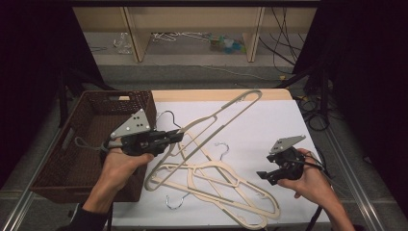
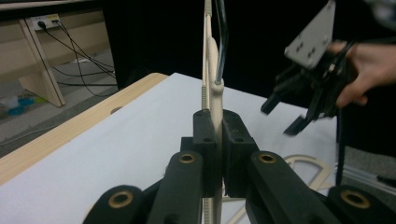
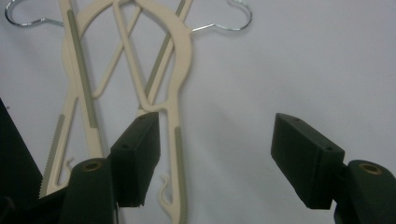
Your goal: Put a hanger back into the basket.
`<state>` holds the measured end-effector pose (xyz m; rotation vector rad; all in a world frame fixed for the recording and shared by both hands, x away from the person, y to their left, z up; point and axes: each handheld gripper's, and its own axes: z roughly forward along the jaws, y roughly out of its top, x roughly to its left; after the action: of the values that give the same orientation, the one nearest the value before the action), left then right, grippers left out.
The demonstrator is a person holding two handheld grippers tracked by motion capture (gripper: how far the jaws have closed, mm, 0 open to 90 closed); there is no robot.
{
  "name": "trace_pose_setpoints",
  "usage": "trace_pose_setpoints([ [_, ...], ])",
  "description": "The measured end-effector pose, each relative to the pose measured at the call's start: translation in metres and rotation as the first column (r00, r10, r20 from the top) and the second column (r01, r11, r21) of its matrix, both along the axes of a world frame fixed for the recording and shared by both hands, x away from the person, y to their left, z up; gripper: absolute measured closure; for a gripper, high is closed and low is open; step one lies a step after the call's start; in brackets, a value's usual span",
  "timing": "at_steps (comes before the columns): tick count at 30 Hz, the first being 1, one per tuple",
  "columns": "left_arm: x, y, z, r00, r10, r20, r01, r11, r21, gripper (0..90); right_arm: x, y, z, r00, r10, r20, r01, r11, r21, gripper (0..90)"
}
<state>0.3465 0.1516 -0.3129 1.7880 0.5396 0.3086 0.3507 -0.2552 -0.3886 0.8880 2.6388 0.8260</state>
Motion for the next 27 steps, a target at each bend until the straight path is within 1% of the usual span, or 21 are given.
trace_pose_setpoints([
  [1, -0.001, 0.004, 0.003, 0.9999, 0.004, -0.015, -0.004, 0.9996, -0.027, 85.7, -0.004, 0.002, -0.009, 0.9995, -0.013, -0.029, 0.013, 1.000, -0.002, 33.7],
  [2, -0.001, 0.004, 0.003, 0.9999, 0.004, -0.015, -0.004, 0.9996, -0.027, 85.7, -0.004, 0.002, -0.009, 0.9995, -0.013, -0.029, 0.013, 1.000, -0.002, 33.7],
  [4, -0.002, 0.012, 0.008, 0.9990, 0.005, -0.044, -0.007, 0.9981, -0.061, 85.7, -0.006, 0.003, -0.021, 0.9998, -0.019, -0.010, 0.019, 1.000, 0.006, 32.7],
  [5, -0.002, 0.012, 0.008, 0.9990, 0.005, -0.044, -0.007, 0.9981, -0.061, 85.7, -0.006, 0.003, -0.021, 0.9998, -0.019, -0.010, 0.019, 1.000, 0.006, 32.7],
  [6, -0.001, 0.019, 0.014, 0.9979, 0.013, -0.064, -0.018, 0.9968, -0.078, 85.7, -0.006, 0.005, -0.026, 0.9997, -0.023, -0.007, 0.023, 1.000, 0.013, 31.4],
  [9, -0.001, 0.026, 0.020, 0.9972, 0.026, -0.070, -0.032, 0.9962, -0.081, 85.7, -0.006, 0.006, -0.030, 0.9996, -0.027, 0.002, 0.027, 1.000, 0.014, 28.6],
  [10, -0.002, 0.029, 0.023, 0.9966, 0.029, -0.077, -0.037, 0.9949, -0.094, 85.7, -0.006, 0.007, -0.032, 0.9996, -0.026, -0.004, 0.026, 1.000, 0.015, 26.8],
  [12, -0.001, 0.039, 0.032, 0.9971, 0.036, -0.067, -0.042, 0.9942, -0.099, 85.7, -0.007, 0.008, -0.032, 0.9996, -0.024, -0.016, 0.025, 1.000, 0.008, 25.5],
  [13, 0.000, 0.049, 0.039, 0.9961, 0.050, -0.072, -0.058, 0.9918, -0.113, 85.7, -0.007, 0.009, -0.033, 0.9995, -0.025, -0.016, 0.025, 1.000, 0.007, 23.7],
  [14, 0.000, 0.049, 0.039, 0.9961, 0.050, -0.072, -0.058, 0.9918, -0.113, 85.7, -0.007, 0.009, -0.033, 0.9995, -0.025, -0.016, 0.025, 1.000, 0.007, 23.7],
  [15, 0.001, 0.057, 0.045, 0.9945, 0.066, -0.082, -0.076, 0.9887, -0.129, 85.7, -0.007, 0.010, -0.035, 0.9994, -0.034, -0.011, 0.034, 0.999, 0.015, 22.7],
  [17, 0.002, 0.067, 0.053, 0.9935, 0.080, -0.081, -0.091, 0.9871, -0.132, 85.7, -0.007, 0.009, -0.036, 0.9996, -0.026, -0.015, 0.026, 1.000, 0.007, 21.6],
  [18, 0.003, 0.077, 0.061, 0.9921, 0.097, -0.079, -0.107, 0.9850, -0.135, 85.7, -0.006, 0.009, -0.037, 0.9999, -0.015, 0.000, 0.015, 1.000, 0.018, 20.6],
  [19, 0.003, 0.077, 0.061, 0.9921, 0.097, -0.079, -0.107, 0.9850, -0.135, 85.7, -0.006, 0.009, -0.037, 0.9999, -0.015, 0.000, 0.015, 1.000, 0.018, 20.6],
  [20, 0.005, 0.086, 0.069, 0.9897, 0.105, -0.097, -0.121, 0.9775, -0.173, 85.7, -0.006, 0.009, -0.037, 0.9998, -0.014, -0.014, 0.015, 1.000, 0.009, 19.7],
  [21, 0.005, 0.086, 0.069, 0.9897, 0.105, -0.097, -0.121, 0.9775, -0.173, 85.7, -0.006, 0.009, -0.037, 0.9998, -0.014, -0.014, 0.015, 1.000, 0.009, 19.7],
  [22, 0.004, 0.090, 0.073, 0.9866, 0.115, -0.116, -0.134, 0.9751, -0.176, 85.7, -0.006, 0.009, -0.038, 0.9999, -0.013, -0.010, 0.013, 1.000, 0.011, 19.7],
  [23, 0.004, 0.095, 0.078, 0.9844, 0.125, -0.123, -0.146, 0.9739, -0.174, 85.7, -0.008, 0.010, -0.038, 0.9993, -0.025, -0.029, 0.025, 1.000, 0.013, 20.1],
  [24, 0.004, 0.100, 0.084, 0.9800, 0.151, -0.130, -0.170, 0.9741, -0.150, 85.7, -0.008, 0.010, -0.038, 0.9992, -0.025, -0.031, 0.026, 1.000, 0.010, 20.3],
  [26, 0.006, 0.104, 0.085, 0.9805, 0.159, -0.115, -0.174, 0.9748, -0.139, 85.7, -0.008, 0.010, -0.038, 0.9988, -0.025, -0.042, 0.025, 1.000, 0.003, 20.5],
  [27, 0.007, 0.108, 0.086, 0.9781, 0.172, -0.117, -0.187, 0.9736, -0.131, 85.6, -0.008, 0.010, -0.038, 0.9991, -0.023, -0.035, 0.023, 1.000, 0.002, 20.8],
])
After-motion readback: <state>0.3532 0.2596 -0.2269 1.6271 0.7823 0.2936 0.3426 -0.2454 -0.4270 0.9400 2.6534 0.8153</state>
